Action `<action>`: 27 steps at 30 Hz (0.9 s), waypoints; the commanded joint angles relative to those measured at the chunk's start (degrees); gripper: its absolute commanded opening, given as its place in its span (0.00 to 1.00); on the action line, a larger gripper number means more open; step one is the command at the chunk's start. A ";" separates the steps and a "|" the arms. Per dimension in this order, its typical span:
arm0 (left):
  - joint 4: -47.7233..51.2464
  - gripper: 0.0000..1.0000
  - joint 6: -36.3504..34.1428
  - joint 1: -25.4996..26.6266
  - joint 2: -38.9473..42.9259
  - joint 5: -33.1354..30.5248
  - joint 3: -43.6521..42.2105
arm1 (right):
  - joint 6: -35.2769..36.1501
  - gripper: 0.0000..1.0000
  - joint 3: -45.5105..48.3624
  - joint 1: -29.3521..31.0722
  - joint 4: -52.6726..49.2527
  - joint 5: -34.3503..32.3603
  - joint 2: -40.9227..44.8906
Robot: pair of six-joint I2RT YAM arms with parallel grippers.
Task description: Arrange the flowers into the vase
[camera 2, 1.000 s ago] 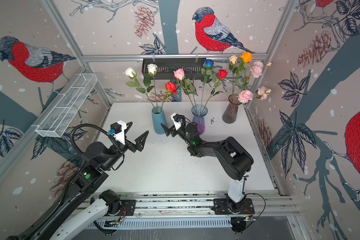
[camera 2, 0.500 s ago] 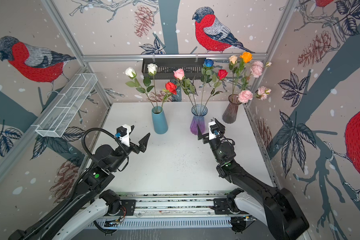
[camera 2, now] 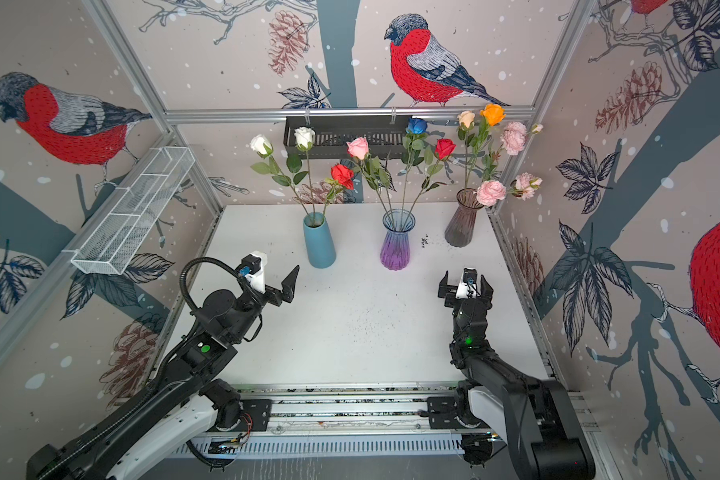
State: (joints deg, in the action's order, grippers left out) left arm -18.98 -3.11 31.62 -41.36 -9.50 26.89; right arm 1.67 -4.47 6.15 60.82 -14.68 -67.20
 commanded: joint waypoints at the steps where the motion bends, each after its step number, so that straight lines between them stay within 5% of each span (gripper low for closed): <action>1: -4.07 0.97 -1.64 -0.14 -0.88 -2.00 -0.50 | -0.04 0.99 0.65 0.08 17.99 4.81 -9.15; 7: -11.51 0.97 -6.06 -0.15 -2.45 -9.71 -5.77 | 0.44 0.99 0.88 0.89 31.50 0.79 -21.51; 10: -21.34 0.97 -11.57 -0.15 -3.20 -13.79 -11.36 | -1.14 0.99 -1.94 0.88 21.26 -1.25 -18.29; 13: -32.40 0.97 -17.83 -0.45 -5.62 -17.00 -16.87 | -3.87 0.99 -8.13 -2.33 10.60 3.15 -19.38; 16: -31.94 0.97 -19.33 -0.85 -8.97 -18.79 -16.75 | -6.29 0.99 -8.28 -6.80 9.07 10.82 -18.54; 19: -33.99 0.98 -17.27 -1.81 -13.11 -21.65 -16.49 | -5.63 0.99 -8.99 -5.74 7.86 8.64 -18.75; 23: -37.88 0.98 -11.88 -6.75 -19.17 -17.33 -16.39 | -5.71 0.99 -8.89 -5.71 8.04 8.77 -18.84; 27: -41.62 0.98 -8.96 -9.25 -27.80 -21.62 -15.11 | -5.71 0.99 -8.89 -5.78 7.83 8.78 -18.74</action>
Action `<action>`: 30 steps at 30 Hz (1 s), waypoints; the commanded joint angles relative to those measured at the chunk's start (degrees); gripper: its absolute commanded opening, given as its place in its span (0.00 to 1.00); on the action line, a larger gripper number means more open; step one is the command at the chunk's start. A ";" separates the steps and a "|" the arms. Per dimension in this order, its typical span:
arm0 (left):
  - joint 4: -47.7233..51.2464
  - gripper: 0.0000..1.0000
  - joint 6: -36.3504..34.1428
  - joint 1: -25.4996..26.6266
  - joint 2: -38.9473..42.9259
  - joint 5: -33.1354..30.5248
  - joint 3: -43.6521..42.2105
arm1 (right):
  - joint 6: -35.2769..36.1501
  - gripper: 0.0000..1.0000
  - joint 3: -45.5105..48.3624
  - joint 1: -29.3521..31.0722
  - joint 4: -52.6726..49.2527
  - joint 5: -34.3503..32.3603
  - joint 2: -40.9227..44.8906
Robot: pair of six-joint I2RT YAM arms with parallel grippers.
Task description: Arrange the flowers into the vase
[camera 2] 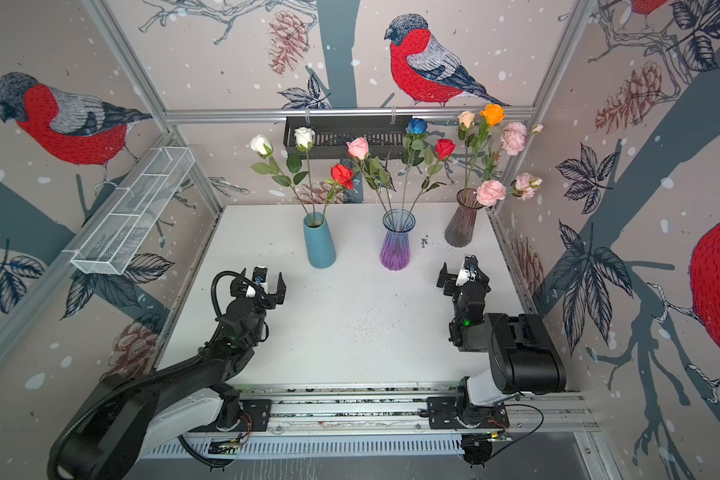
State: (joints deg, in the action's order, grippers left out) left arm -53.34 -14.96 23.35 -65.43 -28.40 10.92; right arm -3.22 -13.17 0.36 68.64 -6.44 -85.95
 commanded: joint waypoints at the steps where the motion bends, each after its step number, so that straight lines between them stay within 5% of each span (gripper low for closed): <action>1: -8.88 0.98 3.01 -1.43 -6.69 -3.78 1.38 | -0.78 0.99 -0.20 0.08 0.09 0.55 0.06; 5: -14.60 0.98 0.03 -2.87 -17.41 -5.56 4.11 | -0.82 0.99 -0.21 0.08 0.01 0.62 0.01; 9: -17.63 0.97 4.95 -7.44 -22.27 -4.90 5.91 | -0.82 0.99 -0.21 0.08 0.00 0.50 0.07; 12: -15.85 0.97 15.81 -16.84 -20.11 3.71 3.61 | -0.82 0.99 -0.25 0.08 0.00 0.53 0.02; 14: -25.96 0.97 19.51 -21.14 -22.60 9.70 -1.10 | -0.75 0.99 -0.19 0.08 0.04 0.42 0.04; 15: -31.55 0.97 16.46 -20.50 -25.21 11.04 -1.29 | -0.73 0.99 -0.21 0.03 0.08 0.45 0.06; 18: -15.22 0.97 15.85 -18.68 -21.65 11.27 3.91 | -0.74 0.99 -0.29 0.08 0.06 0.46 0.02; 21: -23.11 0.97 14.92 -19.09 -24.41 12.22 2.29 | -0.73 0.99 -0.19 0.14 0.24 0.42 -0.07; 30: -22.72 0.98 14.92 -19.30 -24.05 12.79 2.16 | -0.16 0.99 -0.07 0.81 0.26 -0.25 0.07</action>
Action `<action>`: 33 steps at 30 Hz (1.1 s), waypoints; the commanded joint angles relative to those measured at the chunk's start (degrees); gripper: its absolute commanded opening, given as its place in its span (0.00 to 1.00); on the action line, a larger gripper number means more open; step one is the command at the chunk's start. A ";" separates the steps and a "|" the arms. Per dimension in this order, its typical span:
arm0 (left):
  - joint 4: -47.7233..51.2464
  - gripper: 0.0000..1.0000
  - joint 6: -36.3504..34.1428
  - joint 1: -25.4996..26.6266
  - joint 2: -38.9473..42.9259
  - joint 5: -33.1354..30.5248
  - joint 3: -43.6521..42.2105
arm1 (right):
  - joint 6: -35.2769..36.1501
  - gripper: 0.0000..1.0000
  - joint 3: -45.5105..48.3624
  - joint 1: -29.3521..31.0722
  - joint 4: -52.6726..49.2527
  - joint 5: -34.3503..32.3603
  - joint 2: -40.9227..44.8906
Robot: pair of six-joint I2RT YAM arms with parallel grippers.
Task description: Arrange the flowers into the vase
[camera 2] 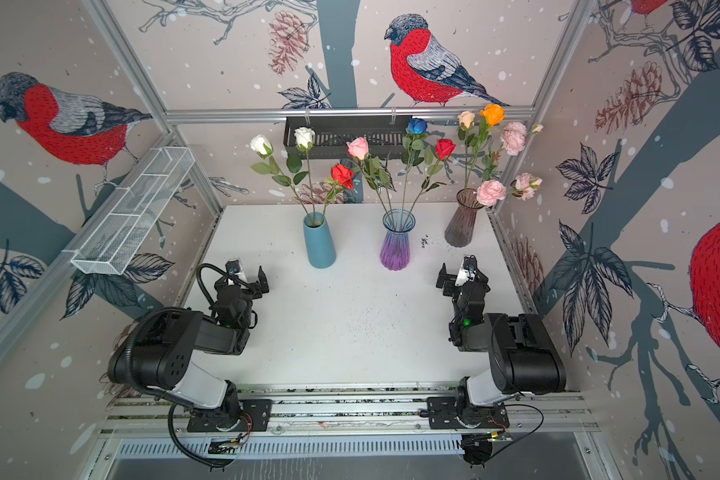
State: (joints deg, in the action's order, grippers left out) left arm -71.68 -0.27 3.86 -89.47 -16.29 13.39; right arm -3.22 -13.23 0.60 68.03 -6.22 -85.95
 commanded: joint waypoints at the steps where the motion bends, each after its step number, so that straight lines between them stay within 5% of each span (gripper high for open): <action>1: -4.96 0.98 -0.22 1.14 0.01 -0.47 -0.56 | 1.69 0.99 1.08 1.64 2.48 0.30 0.52; 4: -11.56 0.98 -2.25 4.25 -0.85 -6.55 -3.17 | 5.48 0.99 8.64 1.93 15.19 8.18 1.88; 7: -17.34 0.98 -3.24 5.54 -1.85 -10.53 -5.31 | 3.34 0.99 4.28 1.63 7.45 4.36 0.81; 9: -16.40 0.98 -3.04 5.55 -1.91 -10.87 -4.66 | -0.90 0.99 -0.73 0.09 0.20 0.27 -0.34; 33: -12.79 0.98 -2.07 4.67 -1.41 -10.03 -3.31 | 0.15 0.99 0.04 1.60 1.15 -3.05 0.00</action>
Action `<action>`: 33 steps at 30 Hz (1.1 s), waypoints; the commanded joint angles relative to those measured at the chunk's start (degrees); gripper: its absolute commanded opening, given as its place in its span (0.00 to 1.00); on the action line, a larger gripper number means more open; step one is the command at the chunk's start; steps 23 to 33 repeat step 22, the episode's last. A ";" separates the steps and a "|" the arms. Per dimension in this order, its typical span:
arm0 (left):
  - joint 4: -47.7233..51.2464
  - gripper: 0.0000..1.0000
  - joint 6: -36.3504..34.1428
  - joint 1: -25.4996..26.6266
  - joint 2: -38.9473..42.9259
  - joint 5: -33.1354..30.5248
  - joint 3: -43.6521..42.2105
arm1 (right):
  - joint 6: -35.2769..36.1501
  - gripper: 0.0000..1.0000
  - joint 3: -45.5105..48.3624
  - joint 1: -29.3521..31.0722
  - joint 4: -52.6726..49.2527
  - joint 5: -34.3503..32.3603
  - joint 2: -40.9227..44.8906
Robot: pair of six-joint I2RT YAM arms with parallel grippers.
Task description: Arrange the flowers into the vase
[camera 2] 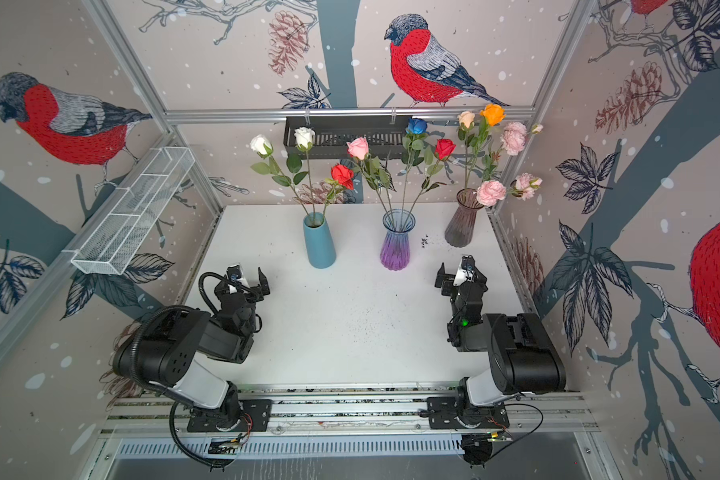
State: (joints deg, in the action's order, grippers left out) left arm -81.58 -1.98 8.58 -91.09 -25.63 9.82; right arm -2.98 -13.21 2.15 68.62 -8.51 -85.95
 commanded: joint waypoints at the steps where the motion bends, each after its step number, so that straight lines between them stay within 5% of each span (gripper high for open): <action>1: -2.93 0.98 -0.39 -0.05 0.21 -0.69 0.24 | -0.11 0.99 0.03 0.04 0.55 -0.72 0.00; 33: -2.91 0.98 -0.35 -0.05 0.21 -0.69 0.28 | -0.44 0.99 0.11 -0.86 0.44 1.29 0.18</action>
